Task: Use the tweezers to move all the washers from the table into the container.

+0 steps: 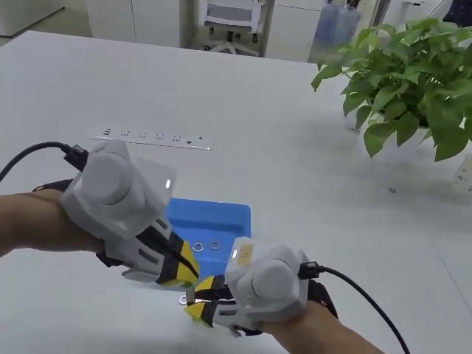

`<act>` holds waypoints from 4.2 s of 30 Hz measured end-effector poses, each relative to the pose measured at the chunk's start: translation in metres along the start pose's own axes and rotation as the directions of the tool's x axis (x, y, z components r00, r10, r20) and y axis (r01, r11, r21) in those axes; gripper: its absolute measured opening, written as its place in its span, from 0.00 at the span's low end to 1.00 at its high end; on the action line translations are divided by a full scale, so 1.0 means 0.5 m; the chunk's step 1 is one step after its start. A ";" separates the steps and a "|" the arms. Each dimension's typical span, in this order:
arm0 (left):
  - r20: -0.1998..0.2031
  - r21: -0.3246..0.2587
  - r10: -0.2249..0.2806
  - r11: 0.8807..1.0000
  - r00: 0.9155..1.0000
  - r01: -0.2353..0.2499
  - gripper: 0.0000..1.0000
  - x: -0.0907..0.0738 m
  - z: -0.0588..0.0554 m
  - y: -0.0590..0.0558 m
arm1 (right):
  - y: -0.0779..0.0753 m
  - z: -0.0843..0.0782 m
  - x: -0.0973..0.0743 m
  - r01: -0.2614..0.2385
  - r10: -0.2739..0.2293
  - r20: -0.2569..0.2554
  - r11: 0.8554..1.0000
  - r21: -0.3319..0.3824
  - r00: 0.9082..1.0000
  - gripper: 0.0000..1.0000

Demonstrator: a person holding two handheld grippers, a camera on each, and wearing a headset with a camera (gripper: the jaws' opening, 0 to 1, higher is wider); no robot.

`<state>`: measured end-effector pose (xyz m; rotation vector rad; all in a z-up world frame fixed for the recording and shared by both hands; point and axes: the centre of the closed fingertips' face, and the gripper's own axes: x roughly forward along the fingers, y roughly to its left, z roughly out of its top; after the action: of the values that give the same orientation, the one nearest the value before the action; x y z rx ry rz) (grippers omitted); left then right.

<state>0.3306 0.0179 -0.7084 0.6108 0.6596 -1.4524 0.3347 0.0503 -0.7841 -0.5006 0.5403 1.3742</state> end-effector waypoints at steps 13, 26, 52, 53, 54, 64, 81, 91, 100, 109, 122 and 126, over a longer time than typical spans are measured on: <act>0.005 -0.008 -0.005 1.000 1.000 0.005 0.06 -0.002 -0.001 -0.002 | 0.000 0.001 0.004 -0.001 0.001 0.000 1.000 -0.001 1.000 0.12; 0.009 -0.019 -0.021 1.000 1.000 0.021 0.06 -0.003 -0.005 -0.011 | 0.002 0.000 0.009 -0.008 0.007 -0.004 1.000 -0.011 1.000 0.12; 0.010 -0.004 -0.007 1.000 1.000 0.007 0.06 -0.001 -0.001 0.006 | -0.001 -0.001 0.006 -0.003 0.003 -0.008 1.000 -0.011 1.000 0.13; 0.010 -0.001 -0.006 1.000 1.000 0.006 0.06 0.000 0.000 0.007 | -0.001 -0.003 0.006 -0.003 0.003 -0.010 1.000 -0.011 1.000 0.13; 0.009 0.002 -0.005 1.000 1.000 0.005 0.06 0.000 0.000 0.009 | -0.001 -0.003 0.006 -0.004 0.003 -0.012 1.000 -0.011 1.000 0.14; -0.004 0.019 -0.008 1.000 1.000 0.008 0.05 0.000 -0.001 0.019 | -0.005 -0.004 0.004 -0.002 0.002 -0.018 1.000 -0.005 1.000 0.14; -0.014 0.036 -0.035 0.999 0.999 0.035 0.05 0.005 0.002 0.022 | -0.015 -0.007 0.006 0.012 -0.010 -0.032 0.999 0.052 0.999 0.07; -0.026 0.039 -0.036 0.999 0.999 0.037 0.05 0.001 -0.004 0.018 | -0.007 -0.006 0.007 0.008 -0.006 -0.030 0.999 0.046 1.000 0.07; -0.028 0.046 -0.025 0.999 0.999 0.026 0.05 -0.012 -0.001 0.018 | -0.007 0.006 0.003 0.010 -0.009 -0.023 0.999 0.030 1.000 0.07; -0.046 0.060 -0.028 0.998 0.999 0.030 0.05 -0.009 -0.006 0.011 | -0.005 0.000 0.000 0.022 -0.022 -0.032 1.000 0.004 0.999 0.07; -0.044 0.071 -0.044 0.996 0.998 0.047 0.05 -0.005 -0.001 -0.002 | 0.000 -0.002 -0.002 0.034 -0.034 -0.023 0.999 -0.007 0.999 0.10; -0.041 0.073 -0.051 0.996 0.998 0.054 0.05 -0.002 -0.001 -0.007 | 0.003 -0.004 -0.001 0.036 -0.036 -0.022 0.999 -0.012 0.999 0.11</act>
<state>0.3272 0.0189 -0.7078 0.6854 0.6592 -1.5219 0.3332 0.0489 -0.7852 -0.5338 0.5394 1.3392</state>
